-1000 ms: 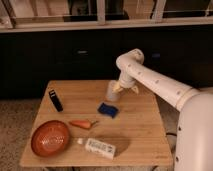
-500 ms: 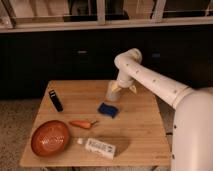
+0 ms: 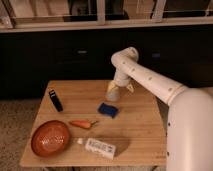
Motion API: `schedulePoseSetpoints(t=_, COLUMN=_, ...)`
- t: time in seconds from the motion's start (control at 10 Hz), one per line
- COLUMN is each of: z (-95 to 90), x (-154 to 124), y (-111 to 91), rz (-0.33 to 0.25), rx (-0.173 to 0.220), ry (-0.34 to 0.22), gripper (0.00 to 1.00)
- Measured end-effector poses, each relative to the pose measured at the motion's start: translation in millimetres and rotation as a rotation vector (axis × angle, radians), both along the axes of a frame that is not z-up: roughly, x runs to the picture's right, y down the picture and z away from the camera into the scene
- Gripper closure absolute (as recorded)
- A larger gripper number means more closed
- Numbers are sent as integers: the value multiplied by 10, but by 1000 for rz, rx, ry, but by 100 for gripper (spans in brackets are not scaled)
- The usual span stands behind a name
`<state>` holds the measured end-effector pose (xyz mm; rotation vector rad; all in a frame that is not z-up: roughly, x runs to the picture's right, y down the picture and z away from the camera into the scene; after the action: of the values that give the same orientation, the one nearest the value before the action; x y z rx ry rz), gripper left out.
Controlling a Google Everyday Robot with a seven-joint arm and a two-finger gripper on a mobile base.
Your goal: Place the ceramic cup over the eraser
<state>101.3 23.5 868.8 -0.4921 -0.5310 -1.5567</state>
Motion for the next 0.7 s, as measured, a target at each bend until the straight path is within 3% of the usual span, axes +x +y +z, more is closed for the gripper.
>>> schedulePoseSetpoints(t=0.7, z=152, x=-101, y=-44, rz=-12, rx=-10, ry=-26, gripper=20)
